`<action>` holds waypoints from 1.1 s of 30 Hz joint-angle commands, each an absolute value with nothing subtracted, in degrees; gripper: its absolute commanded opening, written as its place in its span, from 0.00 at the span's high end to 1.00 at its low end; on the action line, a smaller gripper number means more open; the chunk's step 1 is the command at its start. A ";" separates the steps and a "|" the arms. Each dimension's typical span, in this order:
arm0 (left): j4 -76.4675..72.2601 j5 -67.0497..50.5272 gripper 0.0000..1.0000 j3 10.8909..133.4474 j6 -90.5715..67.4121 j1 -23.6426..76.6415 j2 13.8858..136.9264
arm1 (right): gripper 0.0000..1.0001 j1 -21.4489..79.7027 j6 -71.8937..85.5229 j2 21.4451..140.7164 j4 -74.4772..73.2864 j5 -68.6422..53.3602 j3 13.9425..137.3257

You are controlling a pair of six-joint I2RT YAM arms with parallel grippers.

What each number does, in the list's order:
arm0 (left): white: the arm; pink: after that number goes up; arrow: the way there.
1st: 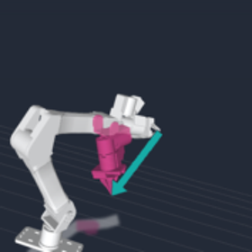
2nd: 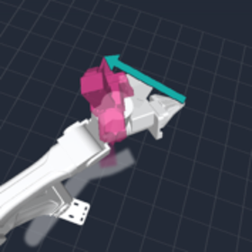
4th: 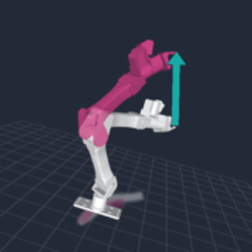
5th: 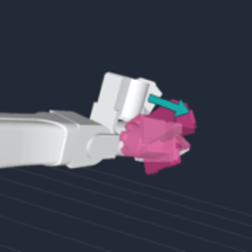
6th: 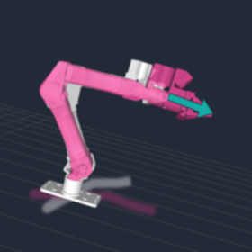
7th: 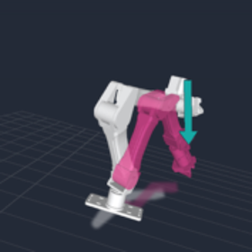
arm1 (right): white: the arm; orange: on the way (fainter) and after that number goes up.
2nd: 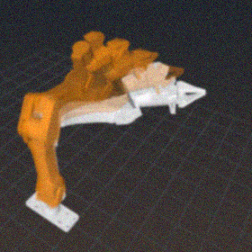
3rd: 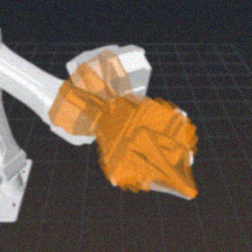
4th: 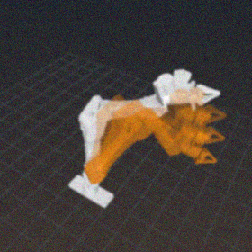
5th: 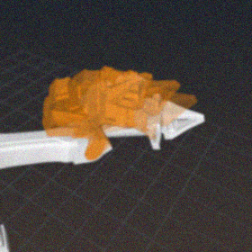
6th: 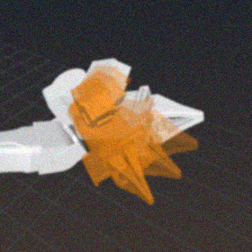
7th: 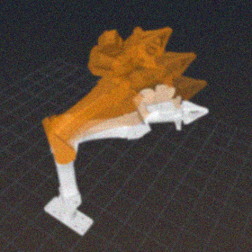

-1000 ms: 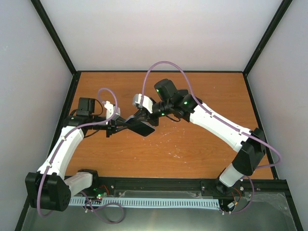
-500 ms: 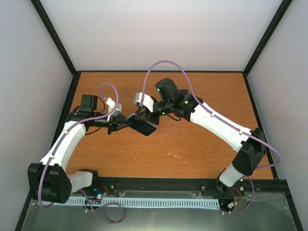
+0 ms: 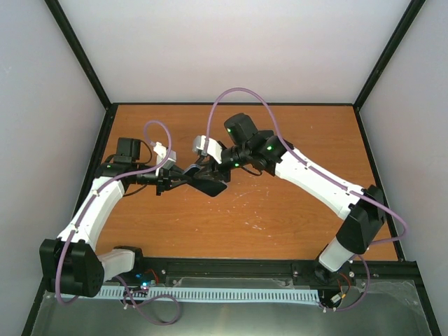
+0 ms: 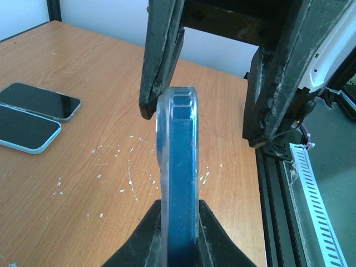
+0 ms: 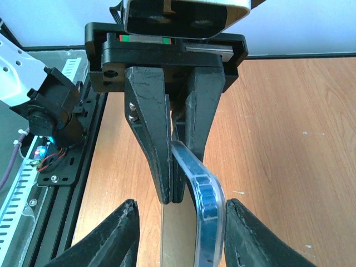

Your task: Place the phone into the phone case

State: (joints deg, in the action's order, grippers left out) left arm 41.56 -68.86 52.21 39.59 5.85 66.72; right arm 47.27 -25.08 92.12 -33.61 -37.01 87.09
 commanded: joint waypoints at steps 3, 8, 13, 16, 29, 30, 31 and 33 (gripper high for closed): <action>40.49 -73.72 0.99 54.03 42.69 5.80 65.57 | 0.58 48.69 -24.94 94.30 -34.38 -40.04 89.99; 40.57 -73.13 0.99 53.88 42.66 5.80 65.34 | 0.72 48.78 -25.52 95.18 -35.33 -40.17 91.25; 39.19 -71.62 0.99 53.32 41.11 5.80 65.91 | 0.96 48.78 -26.32 94.02 -34.96 -39.63 90.47; 38.35 -72.01 0.99 53.47 40.11 5.80 66.87 | 0.97 48.78 -27.42 93.63 -36.03 -39.02 90.45; 37.13 -75.08 0.99 54.72 38.27 5.76 66.53 | 0.62 46.18 -24.36 87.65 -33.98 -36.37 78.24; 37.11 -75.39 0.99 54.72 38.23 5.75 66.61 | 0.63 45.96 -24.35 87.33 -33.57 -35.98 77.29; 37.14 -75.79 0.99 54.75 38.23 5.72 66.62 | 0.64 45.78 -24.30 87.07 -33.18 -35.57 76.40; 37.07 -76.44 0.99 54.92 38.17 5.71 66.62 | 0.69 45.50 -24.55 86.93 -32.84 -35.34 75.08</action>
